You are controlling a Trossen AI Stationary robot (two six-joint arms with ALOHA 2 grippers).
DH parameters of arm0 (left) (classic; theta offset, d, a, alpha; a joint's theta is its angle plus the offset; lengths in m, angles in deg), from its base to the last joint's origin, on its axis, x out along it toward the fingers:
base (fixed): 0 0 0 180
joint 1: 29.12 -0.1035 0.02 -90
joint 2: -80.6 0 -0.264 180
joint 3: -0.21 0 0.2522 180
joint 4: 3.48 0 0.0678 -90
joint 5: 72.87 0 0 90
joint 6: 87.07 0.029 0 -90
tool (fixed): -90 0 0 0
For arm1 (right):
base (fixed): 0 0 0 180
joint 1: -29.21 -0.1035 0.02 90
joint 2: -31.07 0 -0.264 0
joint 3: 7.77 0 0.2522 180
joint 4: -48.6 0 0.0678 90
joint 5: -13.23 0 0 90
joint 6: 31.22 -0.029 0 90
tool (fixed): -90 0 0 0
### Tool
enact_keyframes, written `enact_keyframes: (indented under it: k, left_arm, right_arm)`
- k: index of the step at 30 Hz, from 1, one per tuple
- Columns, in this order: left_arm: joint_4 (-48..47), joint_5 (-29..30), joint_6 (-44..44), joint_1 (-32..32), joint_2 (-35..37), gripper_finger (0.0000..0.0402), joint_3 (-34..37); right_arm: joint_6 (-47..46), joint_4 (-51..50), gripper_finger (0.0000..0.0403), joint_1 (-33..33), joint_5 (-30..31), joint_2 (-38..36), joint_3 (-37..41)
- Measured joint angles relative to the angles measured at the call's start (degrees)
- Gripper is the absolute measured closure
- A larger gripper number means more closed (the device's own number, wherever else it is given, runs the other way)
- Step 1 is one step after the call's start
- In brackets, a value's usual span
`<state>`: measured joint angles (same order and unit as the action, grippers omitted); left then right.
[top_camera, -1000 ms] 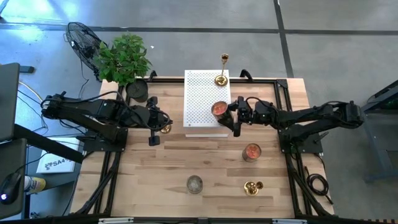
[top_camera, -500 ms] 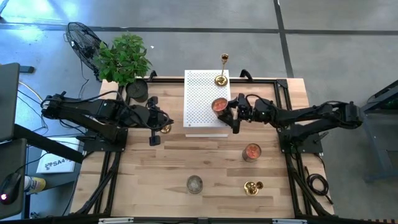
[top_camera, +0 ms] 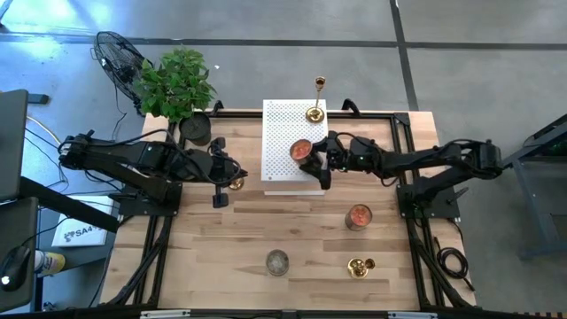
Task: Pick & Place candle stick holders
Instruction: Put the left orange scented candle on the shelf
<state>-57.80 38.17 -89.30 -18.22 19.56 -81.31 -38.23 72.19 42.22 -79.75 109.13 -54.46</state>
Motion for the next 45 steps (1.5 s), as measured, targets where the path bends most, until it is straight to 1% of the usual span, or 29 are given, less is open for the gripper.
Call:
enact_keyframes:
  k: [10, 15, 17, 24, 32, 36, 40, 45]
  left_arm:
    - [0.0, -0.2, 0.0, 0.0, 0.0, 0.0383, 0.0]
    - [0.0, -0.2, 0.0, 0.0, 0.0, 0.0383, 0.0]
    - [0.0, -0.2, 0.0, 0.0, 0.0, 0.0383, 0.0]
    - [0.0, -0.2, 0.0, 0.0, 0.0, 0.0383, 0.0]
    - [0.0, -0.2, 0.3, 0.0, 0.0, 0.0383, 0.0]
    - [0.0, -0.2, 0.4, 0.0, 0.0, 0.0383, 0.0]
    - [-0.1, -0.2, 0.4, 0.0, 0.0, 0.0383, 0.0]
    - [-0.4, -0.2, 0.4, 0.0, 0.0, 0.0383, 0.0]
  right_arm:
    - [-0.9, -1.4, 0.0052, 0.0, 0.0, -0.1, 0.0]
    - [-1.1, -2.4, 0.0022, 0.0, 0.0, -0.1, 0.0]
    - [-1.5, -3.4, 0.0017, 0.0, 0.4, 0.1, 0.2]
    - [-1.8, -3.8, 0.0021, -0.1, 1.3, 0.1, 0.2]
    - [-1.9, -3.6, 0.0015, -0.9, 1.6, 0.1, 0.2]
    - [-1.3, -3.3, 0.0014, -1.2, 2.8, -0.1, 0.2]
    - [-0.6, -3.7, 0.0014, -1.2, 2.7, -1.3, 0.2]
    - [-0.5, -6.7, 0.0013, -1.2, 2.8, -5.0, 0.1]
